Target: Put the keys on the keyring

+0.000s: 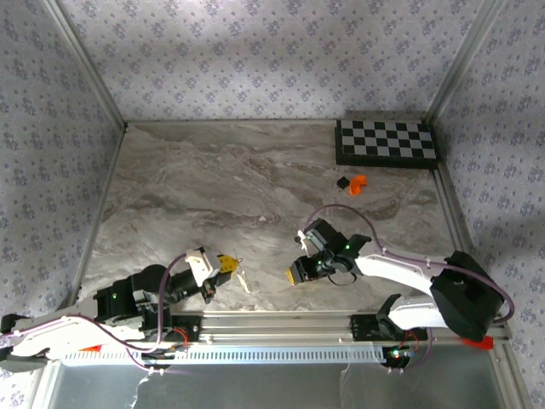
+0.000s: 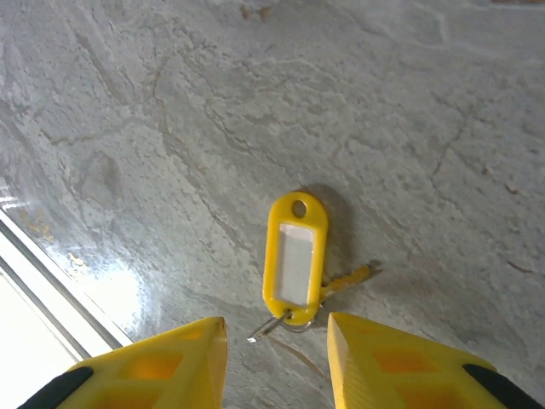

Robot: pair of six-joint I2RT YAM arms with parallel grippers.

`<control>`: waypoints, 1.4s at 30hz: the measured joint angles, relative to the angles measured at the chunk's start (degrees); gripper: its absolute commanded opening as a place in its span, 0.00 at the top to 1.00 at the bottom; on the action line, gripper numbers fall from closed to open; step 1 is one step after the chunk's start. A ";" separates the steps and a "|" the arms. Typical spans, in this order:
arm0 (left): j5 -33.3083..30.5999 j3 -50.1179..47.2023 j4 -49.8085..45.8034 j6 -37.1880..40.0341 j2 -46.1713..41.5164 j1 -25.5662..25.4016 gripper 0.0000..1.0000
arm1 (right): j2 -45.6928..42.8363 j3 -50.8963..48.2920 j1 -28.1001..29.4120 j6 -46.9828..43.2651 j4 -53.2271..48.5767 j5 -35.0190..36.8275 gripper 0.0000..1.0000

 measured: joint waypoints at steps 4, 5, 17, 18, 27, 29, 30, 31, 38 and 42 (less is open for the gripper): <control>0.00 0.00 0.02 0.02 0.00 0.00 1.00 | 2.03 2.89 0.09 -1.40 -2.80 -0.76 0.64; 0.00 0.00 0.02 0.02 0.00 0.00 1.00 | 2.71 3.61 0.20 -1.81 -3.61 -0.74 0.64; 0.48 -0.04 0.22 0.20 -1.46 0.00 1.00 | 8.92 8.46 3.98 -4.90 -11.47 2.73 0.67; 0.48 -0.13 0.37 0.24 -1.49 0.00 1.00 | 9.27 8.68 4.04 -5.07 -11.78 2.84 0.68; 0.39 -0.24 0.48 0.70 -1.51 0.00 1.00 | 12.57 9.99 3.10 -5.70 -11.65 1.38 0.74; 0.20 -0.31 0.50 0.72 -1.51 0.00 1.00 | 13.16 10.21 2.45 -5.70 -11.72 0.74 0.71; 0.13 -0.31 0.50 0.72 -1.51 0.00 1.00 | 13.29 10.32 2.19 -5.70 -11.69 0.35 0.67; 0.04 -0.33 0.50 0.72 -1.49 0.00 1.00 | 13.29 10.40 1.92 -5.70 -11.76 -0.04 0.65; -0.04 -0.63 0.72 1.11 -1.16 -0.02 1.00 | 13.62 12.48 0.24 -5.25 -12.96 -1.66 0.64; -0.22 -1.18 0.74 1.36 -0.66 0.00 1.00 | 16.06 14.43 -0.39 -5.51 -13.81 -1.66 0.68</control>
